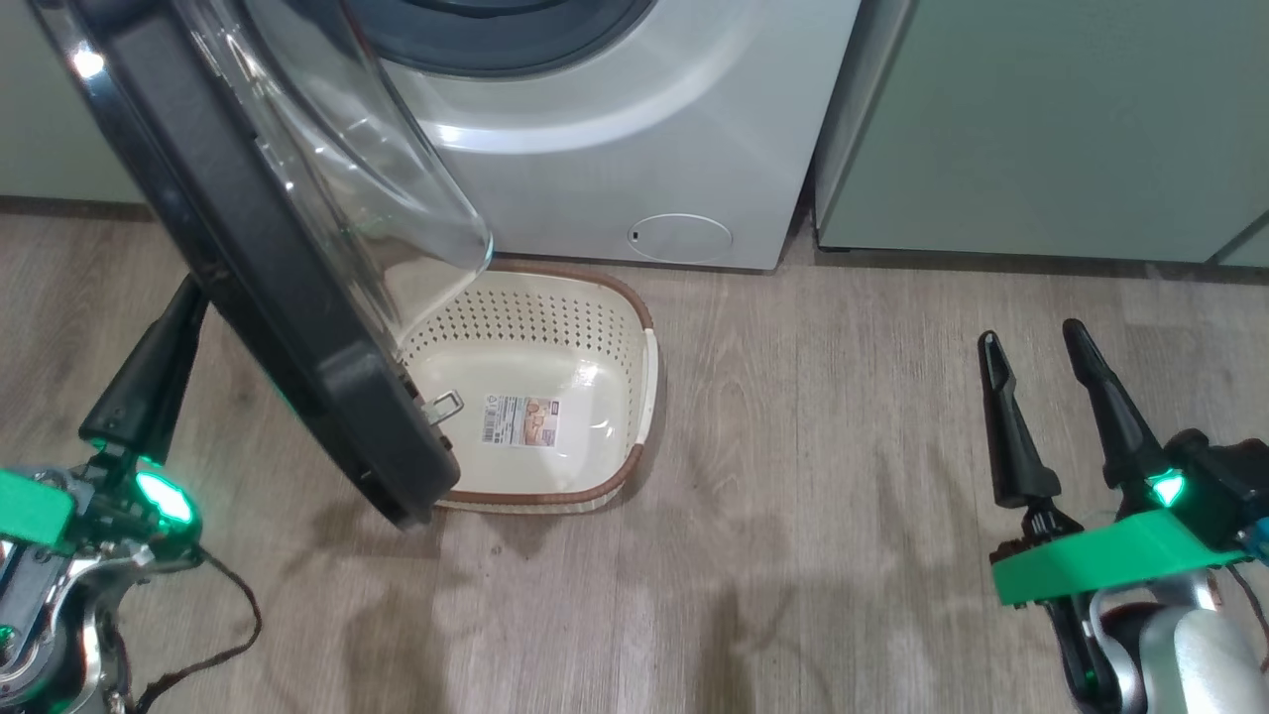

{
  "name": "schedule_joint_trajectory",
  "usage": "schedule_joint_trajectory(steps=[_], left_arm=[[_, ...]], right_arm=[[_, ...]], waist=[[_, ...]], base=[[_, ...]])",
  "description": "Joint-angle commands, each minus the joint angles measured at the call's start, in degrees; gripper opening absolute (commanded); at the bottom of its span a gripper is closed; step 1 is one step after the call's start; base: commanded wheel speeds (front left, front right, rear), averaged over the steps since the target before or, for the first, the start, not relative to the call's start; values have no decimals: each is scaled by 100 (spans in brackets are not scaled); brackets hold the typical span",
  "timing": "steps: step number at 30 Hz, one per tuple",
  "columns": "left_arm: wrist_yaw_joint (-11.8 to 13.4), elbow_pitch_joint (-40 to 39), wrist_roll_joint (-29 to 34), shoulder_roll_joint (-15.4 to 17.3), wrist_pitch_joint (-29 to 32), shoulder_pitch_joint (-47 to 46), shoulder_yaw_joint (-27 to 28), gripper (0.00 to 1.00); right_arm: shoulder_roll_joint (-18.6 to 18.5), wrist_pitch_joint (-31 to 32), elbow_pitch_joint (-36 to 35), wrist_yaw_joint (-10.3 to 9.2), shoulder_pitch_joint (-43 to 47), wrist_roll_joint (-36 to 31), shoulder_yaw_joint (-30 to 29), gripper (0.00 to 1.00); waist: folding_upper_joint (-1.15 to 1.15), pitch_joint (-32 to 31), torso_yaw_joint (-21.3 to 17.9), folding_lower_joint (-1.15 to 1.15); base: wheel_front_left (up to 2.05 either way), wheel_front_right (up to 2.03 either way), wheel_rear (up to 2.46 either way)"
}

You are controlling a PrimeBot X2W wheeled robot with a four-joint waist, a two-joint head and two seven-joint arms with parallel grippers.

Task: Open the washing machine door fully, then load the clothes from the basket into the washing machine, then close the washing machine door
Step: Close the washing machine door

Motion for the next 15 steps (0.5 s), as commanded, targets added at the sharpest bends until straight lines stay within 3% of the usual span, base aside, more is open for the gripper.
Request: schedule_joint_trajectory(steps=[1, 15], left_arm=[[33, -237, 39, 94, 35, -89, 166, 0], [110, -340, 42, 25, 166, -95, -70, 0]], right_arm=[[-38, -77, -161, 0, -194, 48, 131, 100], [-38, -127, -127, 0, -235, 91, 132, 100]], waist=[[0, 7, -13, 0], [0, 90, -114, 0]], base=[[0, 0, 0], [0, 0, 0]])
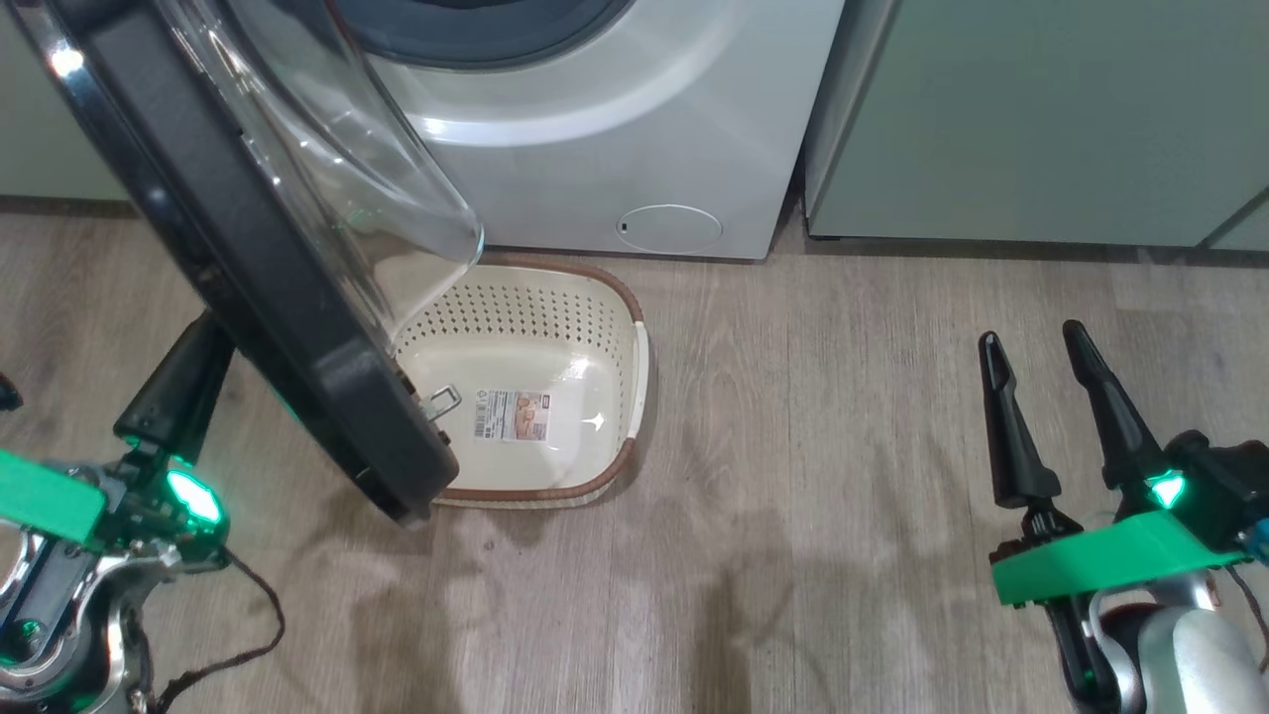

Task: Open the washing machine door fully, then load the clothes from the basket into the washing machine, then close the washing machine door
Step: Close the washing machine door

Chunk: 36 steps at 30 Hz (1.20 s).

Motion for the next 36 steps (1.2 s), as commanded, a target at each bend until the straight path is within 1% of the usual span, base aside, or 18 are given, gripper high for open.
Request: schedule_joint_trajectory(steps=[1, 7, 13, 25, 36], left_arm=[[16, -249, 52, 73, 64, -97, 121, 0], [46, -232, 91, 52, 103, -127, 2, 0], [70, -177, 117, 54, 122, -255, -70, 0], [58, -57, 132, 131, 130, -669, -72, 0], [9, 254, 166, 172, 95, -1113, -92, 0]], right_arm=[[-38, -70, -180, 0, -232, 48, 131, 100], [-38, -85, -167, 0, -250, 65, 149, 100], [-38, -122, -144, 0, -301, 96, 194, 100], [-38, -263, -33, 0, -384, 200, 198, 100], [-38, -389, 117, 0, -489, 303, 248, 100]], waist=[[0, 10, -10, 0], [0, 49, -64, 0], [0, 138, -245, 0], [0, 367, -764, 0], [0, 501, -1209, 0]], base=[[0, 0, 0], [0, 0, 0], [0, 0, 0], [0, 0, 0], [0, 0, 0]])
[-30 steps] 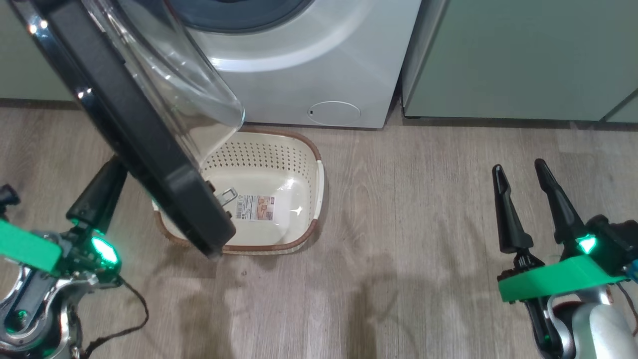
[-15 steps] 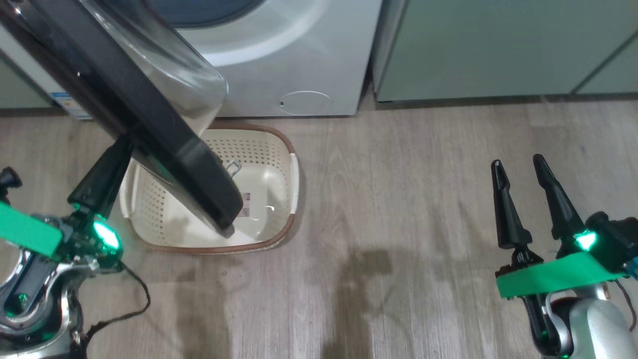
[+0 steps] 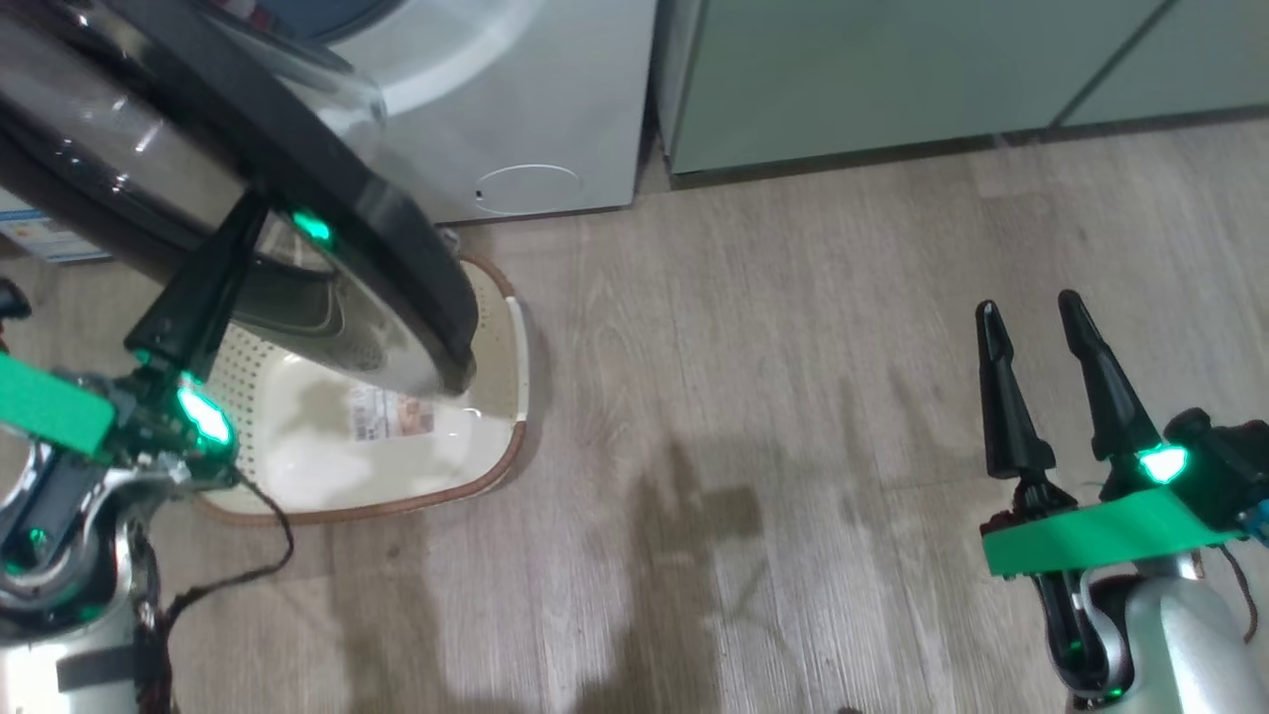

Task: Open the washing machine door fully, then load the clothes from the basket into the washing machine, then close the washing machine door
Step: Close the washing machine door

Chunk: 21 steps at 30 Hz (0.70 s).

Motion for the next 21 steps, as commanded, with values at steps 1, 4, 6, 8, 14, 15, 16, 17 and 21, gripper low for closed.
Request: schedule_joint_trajectory(steps=[1, 4, 6, 8, 14, 15, 16, 17, 21], left_arm=[[-30, -137, 55, 157, -4, -324, 140, 0], [-42, 10, 55, 173, -11, -506, 134, 0], [-63, 103, 74, 182, -5, -624, 97, 0], [-85, 194, 77, 176, -9, -743, 73, 0], [-126, 464, 46, 174, -58, -1023, 116, 0], [-135, 525, 38, 178, -59, -1078, 121, 0], [-146, 586, 37, 182, -62, -1130, 122, 0], [-160, 640, 29, 182, -63, -1173, 125, 0], [-239, 764, 5, 184, -48, -1233, 137, 0]], right_arm=[[-38, -66, -149, 0, -170, 58, 145, 100], [-38, -96, -108, 0, -192, 79, 155, 100], [-38, -113, -88, 0, -199, 88, 148, 100], [-38, -126, -71, 0, -206, 99, 152, 100], [-38, -156, -34, 0, -222, 113, 164, 100], [-38, -160, -30, 0, -224, 114, 162, 100], [-38, -164, -26, 0, -227, 114, 159, 100], [-38, -167, -21, 0, -231, 115, 160, 100], [-38, -179, 1, 0, -249, 119, 152, 100]], waist=[[0, 45, -87, 0], [0, 63, -183, 0], [0, 75, -230, 0], [0, 85, -272, 0], [0, 100, -348, 0], [0, 105, -353, 0], [0, 108, -356, 0], [0, 110, -361, 0], [0, 108, -370, 0]], base=[[0, 0, 0], [0, 0, 0], [0, 0, 0], [0, 0, 0], [0, 0, 0], [0, 0, 0], [0, 0, 0], [0, 0, 0], [0, 0, 0]])
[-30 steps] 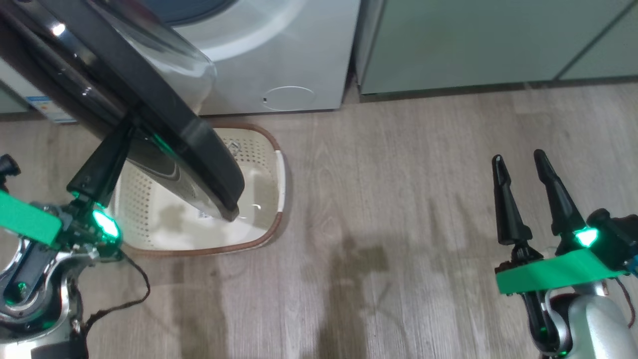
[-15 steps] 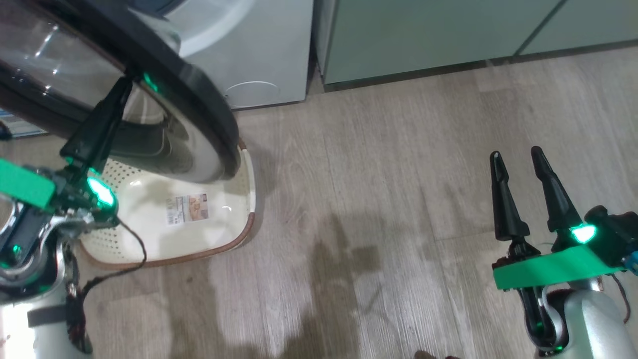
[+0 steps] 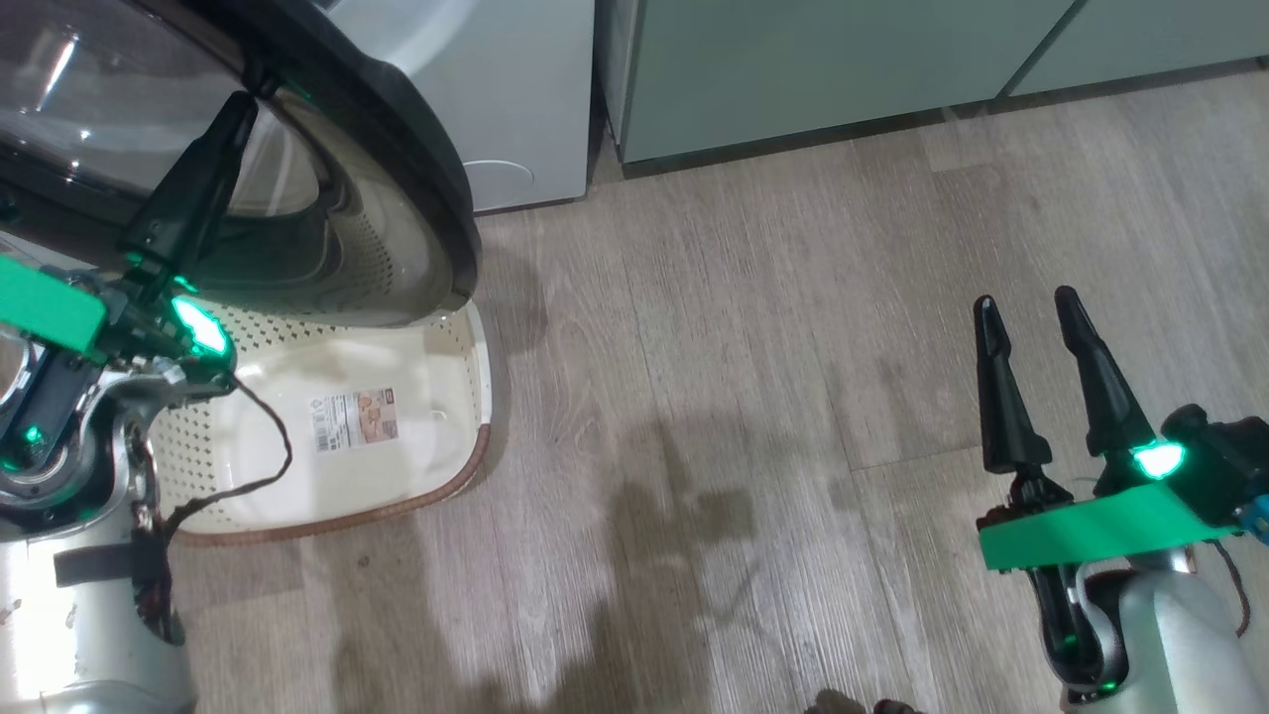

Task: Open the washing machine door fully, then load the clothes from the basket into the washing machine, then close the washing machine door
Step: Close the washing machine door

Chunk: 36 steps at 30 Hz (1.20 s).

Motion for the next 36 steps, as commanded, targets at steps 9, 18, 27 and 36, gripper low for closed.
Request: schedule_joint_trajectory(steps=[9, 18, 27, 36], left_arm=[[-311, -504, -194, -4, -24, 520, 393, 0], [-514, -909, -307, -300, -620, 1374, 606, 100], [-597, -1118, 349, -370, -1905, 1706, 671, 100], [-470, -1669, 3816, 234, -3292, 1664, 104, 100]], right_arm=[[-38, -103, -90, 0, -102, 64, 139, 100], [-38, -47, -59, 0, -69, -1, 124, 100], [-38, 69, -95, 0, -55, -59, 78, 100], [-38, 98, -153, 0, -116, -171, 14, 100]], waist=[[0, -117, 114, 0], [0, -274, 393, 0], [0, -438, 572, 0], [0, -650, 637, 0]], base=[[0, 0, 0], [0, 0, 0], [0, 0, 0], [0, 0, 0]])
